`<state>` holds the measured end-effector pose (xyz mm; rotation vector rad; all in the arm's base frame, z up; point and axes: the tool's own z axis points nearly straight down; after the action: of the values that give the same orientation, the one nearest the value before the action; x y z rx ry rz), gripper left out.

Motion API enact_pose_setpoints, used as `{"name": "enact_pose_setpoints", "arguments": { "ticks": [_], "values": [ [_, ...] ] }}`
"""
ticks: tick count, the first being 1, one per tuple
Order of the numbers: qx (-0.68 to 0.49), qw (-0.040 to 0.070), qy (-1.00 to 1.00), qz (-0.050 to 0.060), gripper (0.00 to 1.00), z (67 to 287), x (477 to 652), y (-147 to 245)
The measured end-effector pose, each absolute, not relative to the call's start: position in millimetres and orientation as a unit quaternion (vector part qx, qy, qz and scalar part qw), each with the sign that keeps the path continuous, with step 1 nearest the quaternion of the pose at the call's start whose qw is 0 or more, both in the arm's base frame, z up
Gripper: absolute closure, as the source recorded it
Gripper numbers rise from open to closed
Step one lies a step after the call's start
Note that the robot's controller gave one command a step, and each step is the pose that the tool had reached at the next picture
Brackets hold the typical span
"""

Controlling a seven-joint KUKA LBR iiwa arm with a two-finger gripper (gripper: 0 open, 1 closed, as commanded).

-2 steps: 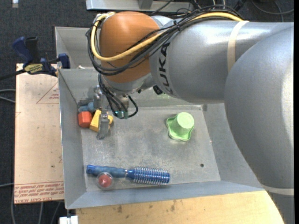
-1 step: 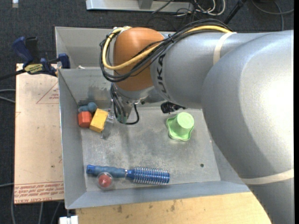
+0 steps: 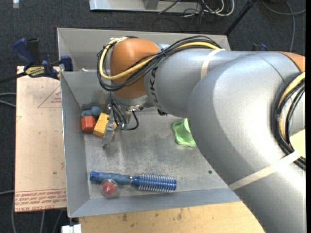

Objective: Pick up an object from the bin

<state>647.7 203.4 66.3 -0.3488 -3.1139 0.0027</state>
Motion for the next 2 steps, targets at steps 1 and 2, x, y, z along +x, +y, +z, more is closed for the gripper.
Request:
{"name": "enact_pose_setpoints", "arguments": {
  "ticks": [1,2],
  "values": [
    [-0.113,-0.001,-0.994,-0.001,1.0,70.7,650.3,202.8],
    [-0.116,-0.006,-0.993,-0.003,1.0,184.6,654.6,201.5]
  ]
}}
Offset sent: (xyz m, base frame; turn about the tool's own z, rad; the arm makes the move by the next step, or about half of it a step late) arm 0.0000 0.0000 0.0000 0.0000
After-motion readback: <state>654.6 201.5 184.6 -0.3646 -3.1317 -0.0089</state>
